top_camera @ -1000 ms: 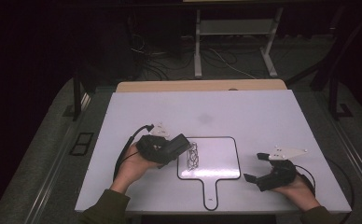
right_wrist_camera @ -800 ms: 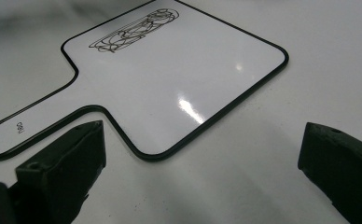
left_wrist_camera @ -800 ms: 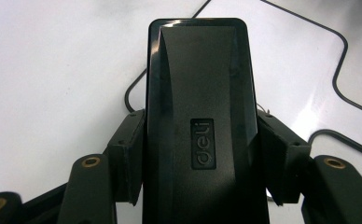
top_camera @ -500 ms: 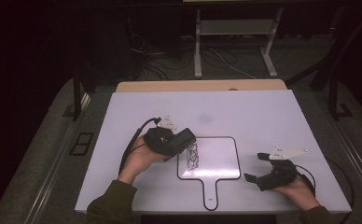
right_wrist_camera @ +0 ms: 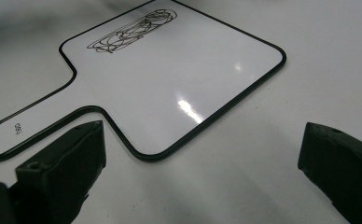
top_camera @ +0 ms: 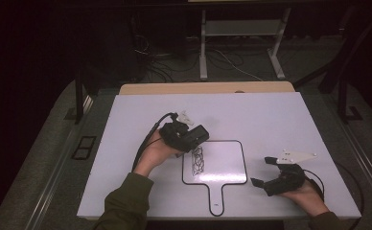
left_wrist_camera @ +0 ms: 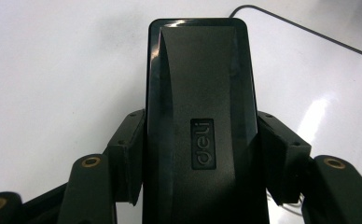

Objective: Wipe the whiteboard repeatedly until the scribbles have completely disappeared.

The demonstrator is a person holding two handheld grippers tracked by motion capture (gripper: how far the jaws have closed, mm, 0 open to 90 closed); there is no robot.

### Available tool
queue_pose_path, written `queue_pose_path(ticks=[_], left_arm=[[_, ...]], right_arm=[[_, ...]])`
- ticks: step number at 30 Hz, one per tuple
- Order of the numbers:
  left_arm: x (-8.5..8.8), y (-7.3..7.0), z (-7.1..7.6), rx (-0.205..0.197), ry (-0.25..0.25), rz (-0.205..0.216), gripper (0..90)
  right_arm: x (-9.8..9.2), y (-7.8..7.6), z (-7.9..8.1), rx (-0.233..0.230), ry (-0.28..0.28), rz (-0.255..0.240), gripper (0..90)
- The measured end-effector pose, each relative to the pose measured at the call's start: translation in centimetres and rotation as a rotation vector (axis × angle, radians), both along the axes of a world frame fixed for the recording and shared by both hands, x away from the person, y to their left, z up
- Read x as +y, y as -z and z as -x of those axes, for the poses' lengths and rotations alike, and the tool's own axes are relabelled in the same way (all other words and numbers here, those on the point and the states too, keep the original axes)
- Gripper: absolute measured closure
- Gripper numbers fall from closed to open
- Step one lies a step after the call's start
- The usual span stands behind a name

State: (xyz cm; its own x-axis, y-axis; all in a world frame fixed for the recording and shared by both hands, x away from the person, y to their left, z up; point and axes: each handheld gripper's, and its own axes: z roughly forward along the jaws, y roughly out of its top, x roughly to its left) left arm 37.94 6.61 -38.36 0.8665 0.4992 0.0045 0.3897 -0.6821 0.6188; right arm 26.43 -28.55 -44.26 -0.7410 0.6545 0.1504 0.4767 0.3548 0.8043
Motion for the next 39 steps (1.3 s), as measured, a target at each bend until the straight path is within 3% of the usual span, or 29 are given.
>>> queue_pose_path(ticks=[7,17,23,36,39], left_arm=[[-1.0,1.1,-0.9,-0.005,-0.007,-0.019,39.4],[-1.0,2.6,-2.1,-0.002,-0.022,-0.058,39.4],[-1.0,3.1,-2.0,0.004,-0.045,-0.069,39.4],[-0.8,4.0,-2.4,-0.003,-0.037,-0.146,39.4],[-0.8,4.2,-2.3,0.008,-0.052,-0.134,39.4]], right_arm=[[0.0,0.0,0.0,0.002,-0.003,0.000,0.0],[-0.1,0.0,0.0,0.003,-0.002,-0.005,0.0],[-0.3,-0.1,0.0,0.001,0.001,-0.010,0.0],[-0.2,0.0,0.0,0.002,0.000,-0.010,0.0],[-0.3,-0.1,0.0,0.002,-0.001,-0.010,0.0]])
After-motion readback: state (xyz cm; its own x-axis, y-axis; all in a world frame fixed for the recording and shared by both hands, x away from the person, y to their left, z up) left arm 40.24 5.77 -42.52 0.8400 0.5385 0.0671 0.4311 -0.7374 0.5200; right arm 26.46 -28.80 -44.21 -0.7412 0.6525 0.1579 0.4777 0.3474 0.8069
